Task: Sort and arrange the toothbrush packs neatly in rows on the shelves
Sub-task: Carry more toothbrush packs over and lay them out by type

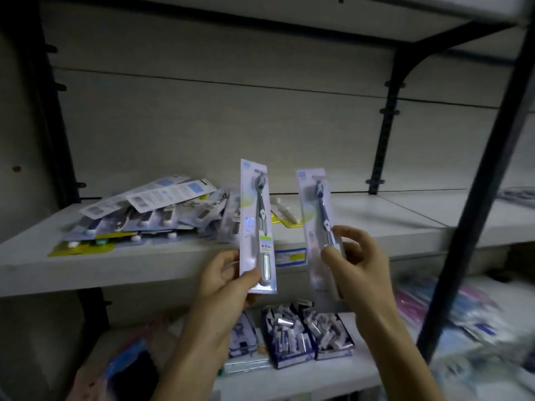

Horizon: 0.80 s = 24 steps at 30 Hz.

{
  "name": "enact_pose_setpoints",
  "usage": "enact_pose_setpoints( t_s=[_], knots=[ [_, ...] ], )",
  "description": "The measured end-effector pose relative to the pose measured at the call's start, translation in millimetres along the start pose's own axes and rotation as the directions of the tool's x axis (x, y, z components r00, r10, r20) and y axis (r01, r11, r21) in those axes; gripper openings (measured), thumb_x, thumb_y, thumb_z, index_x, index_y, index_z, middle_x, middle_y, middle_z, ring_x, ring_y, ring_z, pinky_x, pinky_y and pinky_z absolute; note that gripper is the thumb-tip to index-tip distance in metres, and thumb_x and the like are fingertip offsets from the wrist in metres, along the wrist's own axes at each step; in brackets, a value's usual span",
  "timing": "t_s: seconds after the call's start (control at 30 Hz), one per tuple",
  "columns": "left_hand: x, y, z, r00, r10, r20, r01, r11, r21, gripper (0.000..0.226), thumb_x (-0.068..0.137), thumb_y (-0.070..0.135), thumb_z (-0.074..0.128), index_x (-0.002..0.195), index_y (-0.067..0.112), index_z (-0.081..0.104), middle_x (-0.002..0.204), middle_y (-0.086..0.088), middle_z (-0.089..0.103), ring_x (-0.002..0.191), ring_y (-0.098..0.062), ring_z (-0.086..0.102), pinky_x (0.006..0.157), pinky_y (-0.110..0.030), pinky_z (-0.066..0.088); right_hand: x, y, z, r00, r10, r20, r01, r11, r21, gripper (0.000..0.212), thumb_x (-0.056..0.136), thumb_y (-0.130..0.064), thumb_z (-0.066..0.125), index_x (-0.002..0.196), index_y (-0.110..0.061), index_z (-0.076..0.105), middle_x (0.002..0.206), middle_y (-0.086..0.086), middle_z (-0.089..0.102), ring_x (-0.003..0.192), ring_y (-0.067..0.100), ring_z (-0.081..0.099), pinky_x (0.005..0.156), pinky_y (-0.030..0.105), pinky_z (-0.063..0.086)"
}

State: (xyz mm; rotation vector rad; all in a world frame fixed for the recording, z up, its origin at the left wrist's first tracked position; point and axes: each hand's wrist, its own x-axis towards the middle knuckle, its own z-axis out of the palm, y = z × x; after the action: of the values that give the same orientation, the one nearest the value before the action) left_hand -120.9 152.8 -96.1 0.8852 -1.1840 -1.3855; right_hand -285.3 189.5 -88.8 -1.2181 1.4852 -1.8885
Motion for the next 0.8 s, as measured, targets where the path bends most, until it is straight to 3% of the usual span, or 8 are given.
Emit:
enact_pose_setpoints(
  t_s=[0.1, 0.33, 0.5, 0.63, 0.7, 0.8],
  knots=[
    [-5, -7, 16, 0.999, -0.006, 0.051, 0.006, 1.0, -0.004, 0.018, 0.086, -0.003, 0.06, 0.097, 0.011, 0.061, 0.08, 0.001, 0.075, 0.067, -0.012, 0.07, 0.068, -0.031, 0.052, -9, 0, -23, 0.999, -0.012, -0.044, 0.012, 1.0, 0.001, 0.033, 0.081, -0.008, 0.067, 0.107, -0.027, 0.059, 0.092, 0.0, 0.067, 0.08, 0.017, 0.067, 0.056, 0.027, 0.057],
    [-9, -22, 56, 0.992, 0.008, 0.125, -0.008, 1.0, -0.004, 0.013, 0.089, 0.001, 0.058, 0.095, 0.012, 0.059, 0.08, 0.003, 0.075, 0.067, -0.012, 0.07, 0.055, -0.02, 0.049, -17, 11, -67, 0.988, 0.008, -0.156, 0.002, 0.998, 0.059, 0.03, 0.082, -0.006, 0.068, 0.105, -0.024, 0.061, 0.089, -0.002, 0.069, 0.075, 0.003, 0.068, 0.054, 0.017, 0.053],
    [-15, -37, 103, 0.985, -0.012, 0.173, 0.017, 1.0, -0.023, 0.017, 0.092, 0.0, 0.055, 0.098, 0.016, 0.06, 0.084, 0.004, 0.075, 0.072, -0.012, 0.07, 0.054, -0.017, 0.049, -6, 16, -114, 0.969, -0.008, -0.246, 0.021, 0.999, 0.048, 0.031, 0.079, -0.008, 0.073, 0.104, -0.024, 0.065, 0.094, -0.001, 0.071, 0.085, 0.013, 0.069, 0.069, 0.032, 0.056],
    [-22, -49, 155, 0.976, -0.022, 0.214, 0.027, 0.999, -0.02, 0.018, 0.093, -0.001, 0.053, 0.097, 0.015, 0.058, 0.081, 0.004, 0.075, 0.07, -0.014, 0.069, 0.057, -0.023, 0.05, 5, 18, -168, 0.961, -0.024, -0.277, 0.038, 0.998, 0.044, 0.034, 0.077, -0.009, 0.075, 0.105, -0.024, 0.064, 0.099, -0.001, 0.071, 0.089, 0.012, 0.069, 0.07, 0.026, 0.055],
    [-24, -55, 178, 0.972, -0.024, 0.232, 0.03, 0.999, -0.021, 0.018, 0.093, -0.002, 0.052, 0.097, 0.015, 0.058, 0.082, 0.003, 0.075, 0.071, -0.015, 0.068, 0.061, -0.026, 0.05, 10, 17, -194, 0.954, -0.022, -0.299, 0.039, 0.998, 0.052, 0.033, 0.077, -0.008, 0.074, 0.105, -0.022, 0.064, 0.098, -0.002, 0.071, 0.084, 0.006, 0.068, 0.072, 0.03, 0.056],
    [-31, -64, 228, 0.963, -0.009, 0.269, 0.018, 0.999, -0.028, 0.019, 0.092, -0.004, 0.052, 0.1, 0.012, 0.058, 0.081, 0.001, 0.075, 0.066, -0.01, 0.068, 0.052, -0.018, 0.048, 17, 15, -244, 0.945, -0.012, -0.327, 0.041, 0.996, 0.083, 0.032, 0.078, -0.005, 0.072, 0.106, -0.018, 0.063, 0.098, 0.002, 0.071, 0.087, 0.009, 0.068, 0.077, 0.033, 0.054]
  ],
)
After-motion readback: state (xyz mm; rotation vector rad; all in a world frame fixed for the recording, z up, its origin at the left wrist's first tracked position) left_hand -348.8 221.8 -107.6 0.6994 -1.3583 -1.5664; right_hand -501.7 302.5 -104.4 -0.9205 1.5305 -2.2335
